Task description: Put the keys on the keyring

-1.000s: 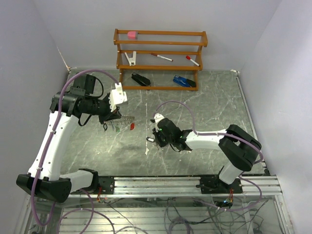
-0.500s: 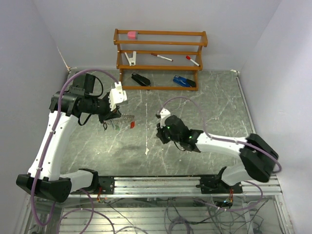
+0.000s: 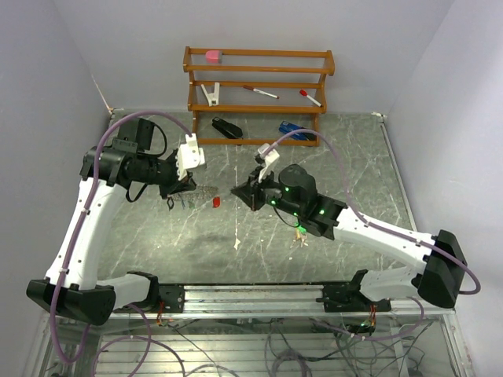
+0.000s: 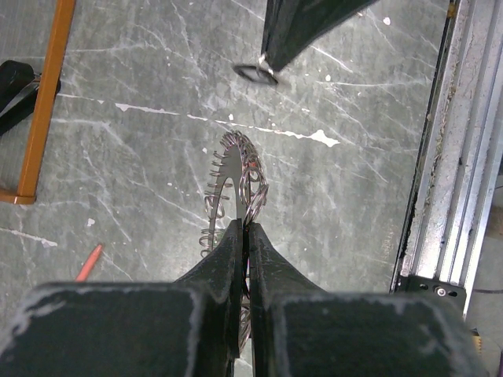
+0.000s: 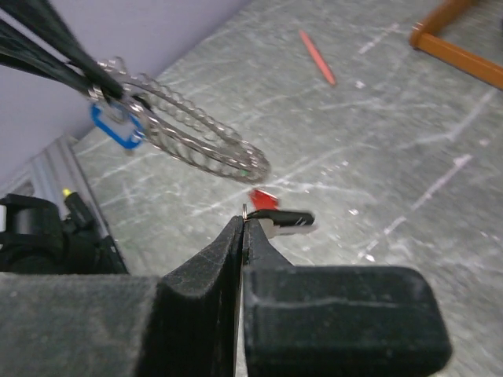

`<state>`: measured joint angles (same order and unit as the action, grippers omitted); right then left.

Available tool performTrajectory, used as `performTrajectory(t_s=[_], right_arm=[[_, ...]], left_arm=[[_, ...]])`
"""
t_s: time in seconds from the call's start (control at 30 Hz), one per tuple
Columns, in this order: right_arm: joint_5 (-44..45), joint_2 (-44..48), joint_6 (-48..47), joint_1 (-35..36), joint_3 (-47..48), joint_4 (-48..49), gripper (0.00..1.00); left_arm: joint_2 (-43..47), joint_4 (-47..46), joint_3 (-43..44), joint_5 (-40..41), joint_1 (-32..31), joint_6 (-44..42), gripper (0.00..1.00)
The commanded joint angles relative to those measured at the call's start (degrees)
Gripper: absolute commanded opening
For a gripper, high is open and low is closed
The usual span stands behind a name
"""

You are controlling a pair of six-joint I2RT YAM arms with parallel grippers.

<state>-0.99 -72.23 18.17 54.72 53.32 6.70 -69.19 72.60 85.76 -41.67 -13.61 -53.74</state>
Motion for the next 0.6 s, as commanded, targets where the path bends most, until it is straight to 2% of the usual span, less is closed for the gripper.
performTrajectory(t_s=[0.0, 0.2, 0.57], right_arm=[[-3.41, -3.01, 1.50, 1.90, 4.52, 3.34, 0.00], [-4.63, -6.49, 1.44, 3.49, 9.93, 4.59, 0.00], [-5.60, -9.82, 1.40, 5.90, 14.06, 6.79, 0.00]], left_arm=[[-0.16, -0.52, 2.53, -1.98, -0.10, -1.61, 0.07], [-0.02, -1.27, 1.63, -1.61, -0.19, -1.15, 0.07], [0.47, -2.20, -0.05, 0.64, -0.37, -0.94, 0.07]])
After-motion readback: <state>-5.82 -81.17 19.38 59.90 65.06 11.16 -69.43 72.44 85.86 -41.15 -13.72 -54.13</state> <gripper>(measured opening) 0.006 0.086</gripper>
